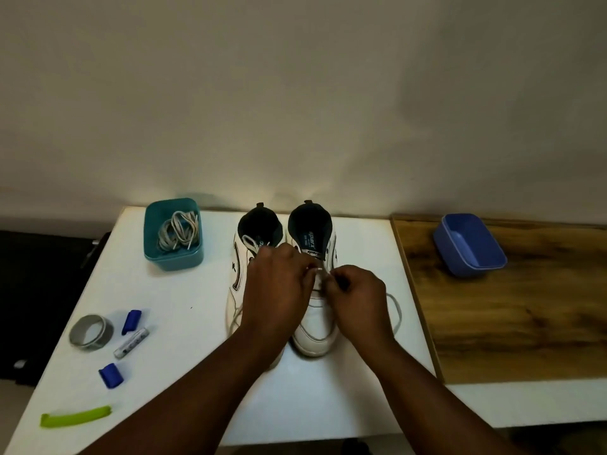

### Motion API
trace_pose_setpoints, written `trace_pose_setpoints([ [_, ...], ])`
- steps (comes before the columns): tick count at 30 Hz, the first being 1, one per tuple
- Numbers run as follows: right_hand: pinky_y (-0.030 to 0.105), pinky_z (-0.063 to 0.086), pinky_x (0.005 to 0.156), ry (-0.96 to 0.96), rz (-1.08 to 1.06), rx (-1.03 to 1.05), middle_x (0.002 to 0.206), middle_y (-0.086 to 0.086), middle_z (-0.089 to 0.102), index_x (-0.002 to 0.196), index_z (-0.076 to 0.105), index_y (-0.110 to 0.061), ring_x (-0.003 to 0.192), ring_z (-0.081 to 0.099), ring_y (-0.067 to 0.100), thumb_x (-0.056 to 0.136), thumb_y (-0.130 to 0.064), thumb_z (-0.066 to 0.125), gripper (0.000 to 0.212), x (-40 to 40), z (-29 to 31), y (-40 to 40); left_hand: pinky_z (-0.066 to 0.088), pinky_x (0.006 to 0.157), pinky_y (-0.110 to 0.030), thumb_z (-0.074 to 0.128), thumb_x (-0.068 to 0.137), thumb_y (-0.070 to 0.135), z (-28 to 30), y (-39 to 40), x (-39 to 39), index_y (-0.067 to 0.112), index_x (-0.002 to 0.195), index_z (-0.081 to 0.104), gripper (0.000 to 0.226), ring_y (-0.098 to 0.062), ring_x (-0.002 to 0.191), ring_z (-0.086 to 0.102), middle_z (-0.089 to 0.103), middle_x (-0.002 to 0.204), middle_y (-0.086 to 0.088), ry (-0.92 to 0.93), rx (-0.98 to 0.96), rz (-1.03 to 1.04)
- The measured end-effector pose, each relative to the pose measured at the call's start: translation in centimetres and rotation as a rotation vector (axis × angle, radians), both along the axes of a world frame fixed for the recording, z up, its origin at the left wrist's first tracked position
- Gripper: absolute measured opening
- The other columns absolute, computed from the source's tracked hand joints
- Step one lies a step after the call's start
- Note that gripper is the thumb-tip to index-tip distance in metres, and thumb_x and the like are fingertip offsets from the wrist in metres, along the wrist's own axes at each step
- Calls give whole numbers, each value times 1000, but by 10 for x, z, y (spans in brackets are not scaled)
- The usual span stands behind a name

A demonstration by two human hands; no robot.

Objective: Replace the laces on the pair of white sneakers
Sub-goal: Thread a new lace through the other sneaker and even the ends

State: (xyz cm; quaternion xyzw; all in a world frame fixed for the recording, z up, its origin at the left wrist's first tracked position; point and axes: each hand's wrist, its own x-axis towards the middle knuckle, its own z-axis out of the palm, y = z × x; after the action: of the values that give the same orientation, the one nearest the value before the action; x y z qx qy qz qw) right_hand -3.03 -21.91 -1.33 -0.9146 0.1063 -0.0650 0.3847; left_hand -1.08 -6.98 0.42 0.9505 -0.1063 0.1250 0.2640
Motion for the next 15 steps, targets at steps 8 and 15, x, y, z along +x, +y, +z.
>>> trace_pose_setpoints([
  [8, 44, 59, 87, 213, -138, 755, 90, 18, 77, 90, 80, -9, 81, 69, 27, 94, -8, 71, 10, 2, 6, -12, 34, 94, -47, 63, 90, 42, -14, -12, -3, 33, 93, 76, 16, -30, 117, 46, 54, 109, 3, -10, 172, 36],
  [15, 45, 59, 88, 219, -82, 670, 85, 10, 77, 90, 80, -12, 78, 70, 21, 96, -12, 70, 12, 2, 7, -16, 32, 94, -47, 67, 87, 37, -12, -16, 0, 31, 88, 78, 12, -30, 117, 46, 57, 106, 4, -35, 273, 10],
])
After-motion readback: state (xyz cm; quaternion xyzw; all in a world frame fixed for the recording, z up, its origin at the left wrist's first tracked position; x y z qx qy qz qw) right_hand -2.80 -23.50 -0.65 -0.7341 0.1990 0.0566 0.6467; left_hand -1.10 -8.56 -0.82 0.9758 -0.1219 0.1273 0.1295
